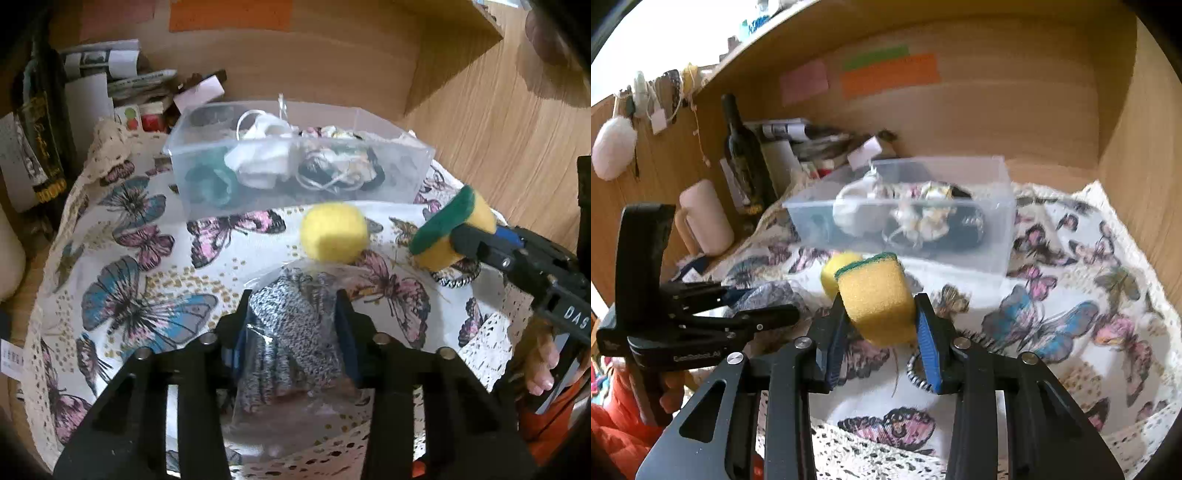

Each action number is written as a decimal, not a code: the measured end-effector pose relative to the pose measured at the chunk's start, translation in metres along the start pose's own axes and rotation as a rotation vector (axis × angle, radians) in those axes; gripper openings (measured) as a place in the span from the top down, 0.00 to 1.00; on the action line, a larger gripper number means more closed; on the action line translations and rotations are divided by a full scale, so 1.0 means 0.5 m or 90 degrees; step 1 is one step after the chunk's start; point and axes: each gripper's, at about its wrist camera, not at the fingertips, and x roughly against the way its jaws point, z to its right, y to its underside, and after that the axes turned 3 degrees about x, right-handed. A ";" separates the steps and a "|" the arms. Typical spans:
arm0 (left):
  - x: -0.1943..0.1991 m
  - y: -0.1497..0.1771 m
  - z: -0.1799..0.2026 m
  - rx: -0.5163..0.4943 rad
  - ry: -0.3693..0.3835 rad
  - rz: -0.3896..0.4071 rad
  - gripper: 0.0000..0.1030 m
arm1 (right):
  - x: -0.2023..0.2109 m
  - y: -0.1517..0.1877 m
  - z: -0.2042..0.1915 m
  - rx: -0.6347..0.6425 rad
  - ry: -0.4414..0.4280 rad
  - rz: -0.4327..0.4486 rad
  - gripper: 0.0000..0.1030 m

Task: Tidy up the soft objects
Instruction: 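Grasp the bagged grey knit glove with the left gripper while the right gripper grasps the yellow-green sponge, then carry the glove into the box with the left gripper while the right gripper releases the sponge inside, then grasp the yellow ball with the left gripper while the right gripper grasps the braided hair tie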

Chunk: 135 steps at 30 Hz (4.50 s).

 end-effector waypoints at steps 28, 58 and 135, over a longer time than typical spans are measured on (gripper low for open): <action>0.059 -0.250 -0.064 0.032 -0.050 0.174 0.63 | -0.027 -0.184 0.096 -0.010 0.083 0.098 0.68; -0.112 -0.272 -0.088 0.029 -0.083 0.033 0.37 | -0.165 -0.166 0.118 0.025 0.105 -0.056 0.50; 0.054 -0.194 -0.032 0.009 0.013 0.123 0.58 | 0.001 -0.128 0.062 0.052 0.114 0.060 0.84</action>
